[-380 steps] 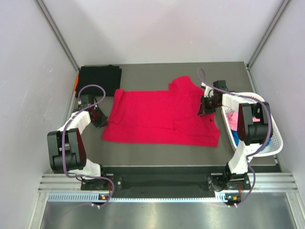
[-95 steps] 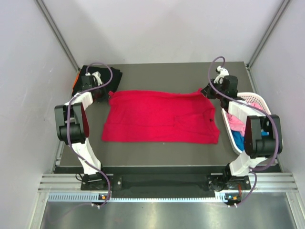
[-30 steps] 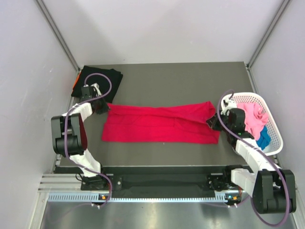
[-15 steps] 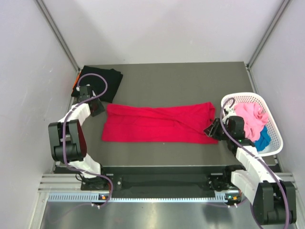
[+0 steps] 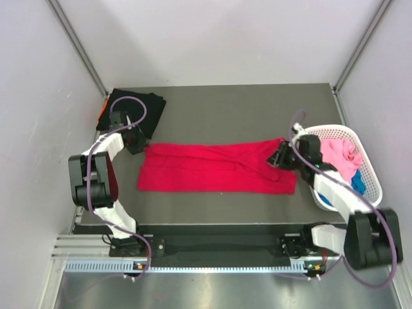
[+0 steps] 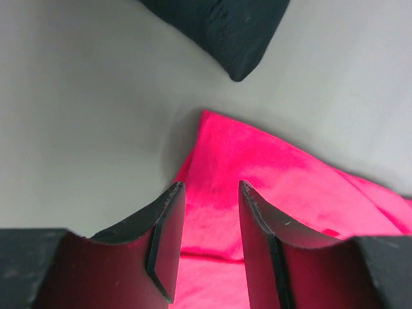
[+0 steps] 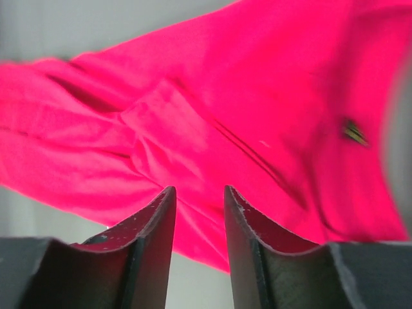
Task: Fold and stack the t-shirts
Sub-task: Fold the tshirt
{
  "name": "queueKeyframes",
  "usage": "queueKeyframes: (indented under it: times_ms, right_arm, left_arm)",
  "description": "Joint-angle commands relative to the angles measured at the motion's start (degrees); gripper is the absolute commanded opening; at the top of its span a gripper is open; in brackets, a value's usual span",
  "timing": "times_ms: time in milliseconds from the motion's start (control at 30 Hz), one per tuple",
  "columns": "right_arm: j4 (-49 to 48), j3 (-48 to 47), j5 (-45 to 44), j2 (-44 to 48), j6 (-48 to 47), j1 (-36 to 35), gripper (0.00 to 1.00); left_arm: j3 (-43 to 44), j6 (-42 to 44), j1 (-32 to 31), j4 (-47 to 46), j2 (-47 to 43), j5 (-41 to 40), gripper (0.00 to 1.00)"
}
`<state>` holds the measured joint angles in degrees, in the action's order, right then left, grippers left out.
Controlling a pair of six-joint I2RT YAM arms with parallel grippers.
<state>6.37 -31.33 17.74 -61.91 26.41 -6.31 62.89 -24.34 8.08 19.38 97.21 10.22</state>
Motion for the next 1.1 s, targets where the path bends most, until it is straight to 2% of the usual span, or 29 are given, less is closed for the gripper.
queueKeyframes:
  times_ms: [0, 33, 200, 433, 600, 733, 933, 1067]
  right_arm:
    - [-7.41, -9.16, 2.65, -8.20, -4.07, -6.32, 0.37]
    - [-7.25, -11.53, 3.44, -13.36, -4.61, -7.66, 0.38]
    - [-7.94, -25.25, 3.27, -25.61, -4.44, -15.04, 0.40]
    - [-8.75, -41.95, 8.45, -43.00, -5.58, -20.23, 0.41]
    - [-6.55, -52.07, 8.72, -50.58, -6.02, -22.87, 0.41]
    - [-6.90, -53.13, 8.46, -53.14, -5.59, -23.75, 0.41]
    - [-8.39, -49.27, 8.02, -51.21, -5.41, -24.02, 0.40]
    - [-8.22, -46.19, 7.93, -48.22, -6.90, -24.02, 0.39]
  left_arm:
    - [3.36, -0.71, -0.08, -1.80, 2.19, 3.40, 0.44]
    - [4.25, -0.80, 0.01, -0.84, 4.11, 3.49, 0.44]
    - [9.08, 0.43, -0.08, 1.80, 10.01, 5.52, 0.43]
    - [9.97, 2.36, -0.08, -0.04, 11.77, 7.27, 0.40]
    - [9.62, 2.98, -0.43, 3.99, 10.37, 6.14, 0.09]
    - [6.20, 3.68, -1.39, 3.65, 5.73, 3.06, 0.00]
    - [-0.66, 2.10, -2.19, 1.90, -0.08, -1.42, 0.00]
    - [-6.02, 0.00, -2.19, -0.91, -5.27, -6.16, 0.16]
